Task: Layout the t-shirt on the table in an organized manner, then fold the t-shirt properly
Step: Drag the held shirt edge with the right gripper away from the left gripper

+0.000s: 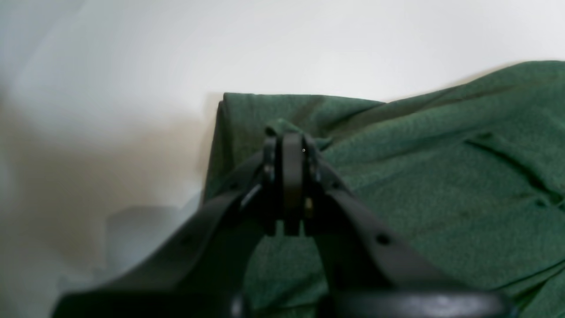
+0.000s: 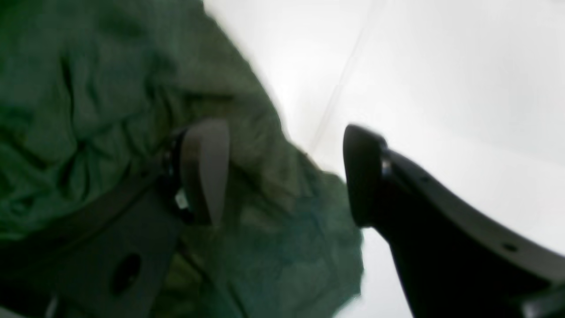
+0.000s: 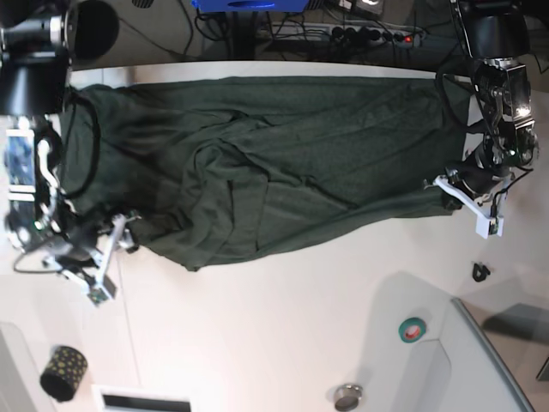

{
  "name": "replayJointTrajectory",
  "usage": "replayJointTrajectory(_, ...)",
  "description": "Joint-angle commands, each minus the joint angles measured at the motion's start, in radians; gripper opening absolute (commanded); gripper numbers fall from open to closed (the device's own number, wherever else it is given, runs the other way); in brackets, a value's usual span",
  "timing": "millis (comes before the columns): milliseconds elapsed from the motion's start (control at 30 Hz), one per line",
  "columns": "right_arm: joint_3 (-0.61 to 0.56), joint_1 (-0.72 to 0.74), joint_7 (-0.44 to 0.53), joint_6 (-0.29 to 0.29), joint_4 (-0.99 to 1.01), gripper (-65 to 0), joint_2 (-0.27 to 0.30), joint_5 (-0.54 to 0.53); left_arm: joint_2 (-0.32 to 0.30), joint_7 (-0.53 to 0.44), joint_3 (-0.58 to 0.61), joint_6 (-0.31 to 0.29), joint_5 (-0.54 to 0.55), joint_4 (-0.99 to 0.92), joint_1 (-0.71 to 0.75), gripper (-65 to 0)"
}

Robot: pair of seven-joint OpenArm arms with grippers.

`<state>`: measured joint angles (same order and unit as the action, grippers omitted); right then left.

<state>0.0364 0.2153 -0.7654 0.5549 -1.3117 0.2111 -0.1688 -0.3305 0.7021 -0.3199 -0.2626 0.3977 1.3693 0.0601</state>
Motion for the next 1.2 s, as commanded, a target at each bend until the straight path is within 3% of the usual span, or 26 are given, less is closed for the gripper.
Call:
replayJointTrajectory(0, -0.007, 0.054, 0.016, 0.009, 0.051, -27.3, 0.014, -0.007, -0.017, -0.019, -0.006, -0.002, 0.007, 0.014, -0.015, -65.0)
replayJointTrajectory(300, -0.045, 0.223, 0.106, 0.011, 0.419, -27.3, 0.014, -0.008, -0.017, -0.019, -0.006, -0.002, 0.004, 0.014, -0.022, -65.0)
replayJointTrajectory(533, -0.045, 0.226, 0.122, 0.011, 0.453, -27.3, 0.011, -0.008, -0.017, -0.019, -0.006, -0.002, 0.004, 0.014, -0.022, -65.0)
replayJointTrajectory(833, -0.040, 0.241, 0.212, 0.011, 0.591, -27.6, 0.011, -0.008, -0.017, -0.019, -0.006, -0.002, 0.004, 0.014, -0.022, -65.0)
replayJointTrajectory(900, -0.037, 0.241, 0.218, 0.011, 0.591, -31.8, 0.009, -0.010, -0.017, -0.019, -0.006, -0.002, 0.004, 0.014, -0.022, -65.0)
replayJointTrajectory(1000, -0.037, 0.241, 0.215, 0.011, 0.587, -44.4, 0.001, -0.010, -0.017, -0.019, -0.006, -0.002, 0.004, 0.014, -0.022, -65.0)
replayJointTrajectory(1167, -0.037, 0.241, 0.215, 0.011, 0.584, -45.8, -0.002, -0.010, -0.017, -0.019, -0.006, -0.002, 0.004, 0.014, -0.022, -65.0)
